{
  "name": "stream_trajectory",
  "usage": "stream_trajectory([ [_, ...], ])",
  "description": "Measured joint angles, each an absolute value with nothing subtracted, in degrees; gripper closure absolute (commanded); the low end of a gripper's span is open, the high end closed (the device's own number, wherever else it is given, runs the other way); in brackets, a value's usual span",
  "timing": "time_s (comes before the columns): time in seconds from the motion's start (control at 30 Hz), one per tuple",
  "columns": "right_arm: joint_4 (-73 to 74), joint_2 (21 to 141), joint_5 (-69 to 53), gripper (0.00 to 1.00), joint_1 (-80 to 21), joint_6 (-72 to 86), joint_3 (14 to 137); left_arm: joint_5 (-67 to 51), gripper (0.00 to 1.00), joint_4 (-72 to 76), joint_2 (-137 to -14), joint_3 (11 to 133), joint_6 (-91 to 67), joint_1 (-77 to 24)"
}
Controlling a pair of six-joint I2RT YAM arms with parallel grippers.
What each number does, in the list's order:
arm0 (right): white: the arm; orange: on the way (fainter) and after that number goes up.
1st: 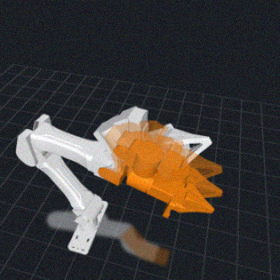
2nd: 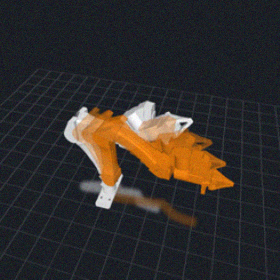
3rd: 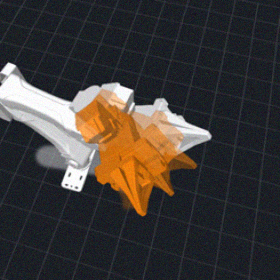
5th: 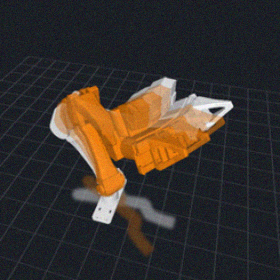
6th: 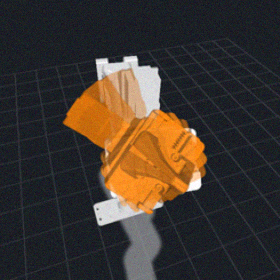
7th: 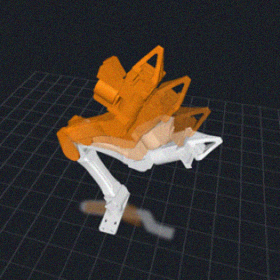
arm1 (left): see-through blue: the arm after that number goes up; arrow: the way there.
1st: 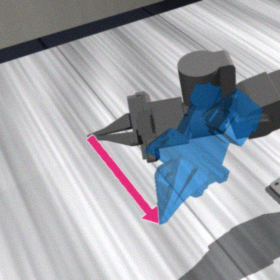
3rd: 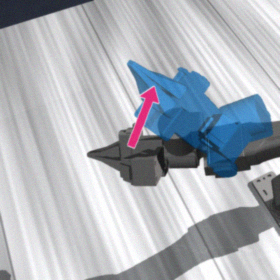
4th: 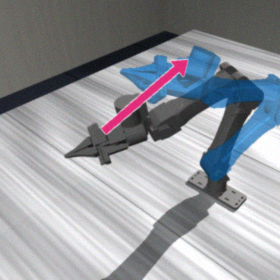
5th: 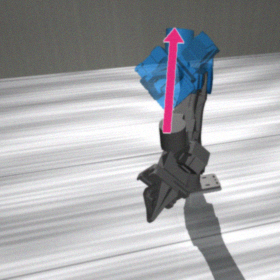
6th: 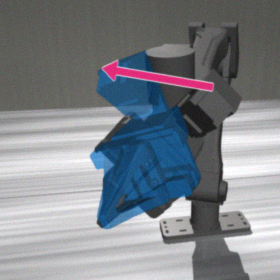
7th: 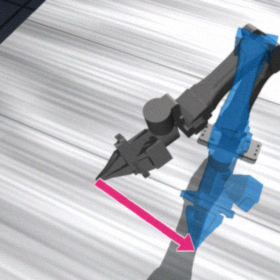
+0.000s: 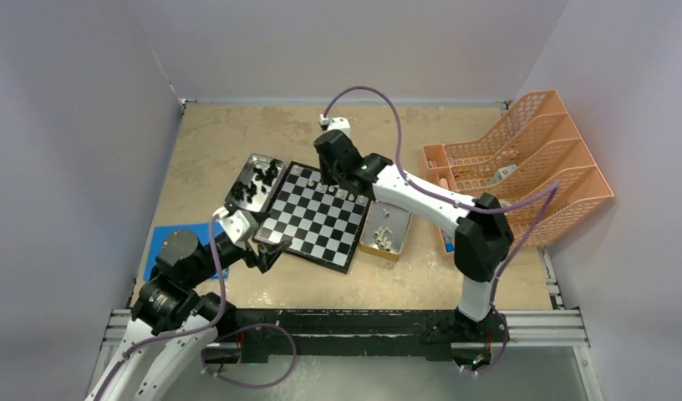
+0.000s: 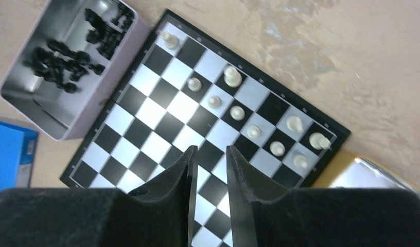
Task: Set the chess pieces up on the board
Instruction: Place the chess piece on the chessboard, then pick up the chess piece from the storage box.
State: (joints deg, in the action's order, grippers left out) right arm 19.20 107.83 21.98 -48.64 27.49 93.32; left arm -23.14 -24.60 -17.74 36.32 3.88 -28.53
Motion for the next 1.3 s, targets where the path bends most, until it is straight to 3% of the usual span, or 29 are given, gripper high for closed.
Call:
stream_trajectory([
  [0.13,18.68,101.8,23.66,0.69,-48.64,28.75,84.84,-16.43,0.0,-24.73,-20.23,36.49,-3.03,-28.56],
  [0.33,18.41,96.53,25.56,0.68,-48.07,30.28,74.0,-8.1,0.0,-27.38,-26.72,39.86,-11.66,-28.53],
  [0.57,16.56,92.16,24.99,0.66,-43.13,30.37,64.25,-6.96,0.0,-28.45,-31.55,41.08,-14.74,-28.56],
  [0.93,11.33,91.59,21.3,0.64,-35.2,25.96,58.24,-6.74,0.0,-29.26,-30.41,41.08,-15.49,-28.56],
  [1.3,8.05,95.74,17.96,0.64,-33.56,23.44,57.17,-6.83,0.0,-29.74,-30.52,41.08,-15.49,-28.56],
])
